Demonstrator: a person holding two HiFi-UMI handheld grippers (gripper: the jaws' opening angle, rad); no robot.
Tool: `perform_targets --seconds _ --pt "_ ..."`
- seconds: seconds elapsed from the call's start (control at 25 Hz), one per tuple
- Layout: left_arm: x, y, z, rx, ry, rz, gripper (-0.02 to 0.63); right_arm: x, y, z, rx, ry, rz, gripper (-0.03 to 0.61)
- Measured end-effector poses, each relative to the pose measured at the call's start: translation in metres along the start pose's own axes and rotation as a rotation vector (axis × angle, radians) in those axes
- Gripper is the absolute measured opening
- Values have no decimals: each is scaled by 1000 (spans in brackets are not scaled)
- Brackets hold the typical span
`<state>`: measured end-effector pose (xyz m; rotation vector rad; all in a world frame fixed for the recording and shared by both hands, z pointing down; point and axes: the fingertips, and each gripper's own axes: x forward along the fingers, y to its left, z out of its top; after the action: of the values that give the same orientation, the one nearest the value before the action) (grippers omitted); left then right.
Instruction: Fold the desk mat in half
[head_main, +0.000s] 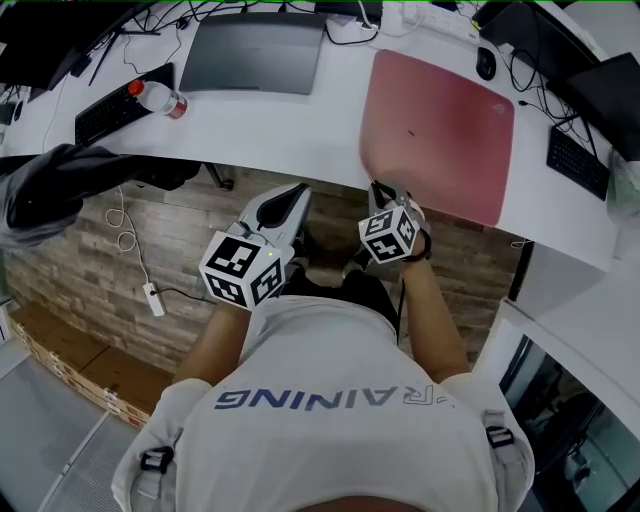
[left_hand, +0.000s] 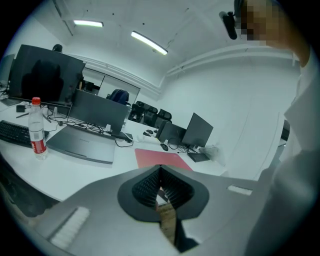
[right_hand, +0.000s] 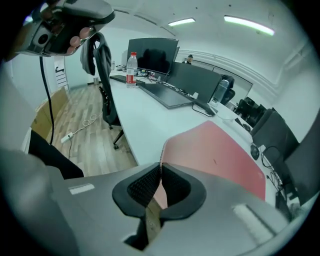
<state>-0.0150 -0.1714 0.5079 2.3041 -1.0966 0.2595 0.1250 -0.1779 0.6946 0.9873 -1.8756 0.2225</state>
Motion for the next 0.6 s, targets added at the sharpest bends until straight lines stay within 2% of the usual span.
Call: perform_targets --seconds 0.24,0.6 --pt "18 -31 9 40 1 -42 2 -25 -44 -25 88 -5 -76 29" --pt "52 -70 25 87 -5 -73 2 -55 -87 -63 169 -17 -131 29"
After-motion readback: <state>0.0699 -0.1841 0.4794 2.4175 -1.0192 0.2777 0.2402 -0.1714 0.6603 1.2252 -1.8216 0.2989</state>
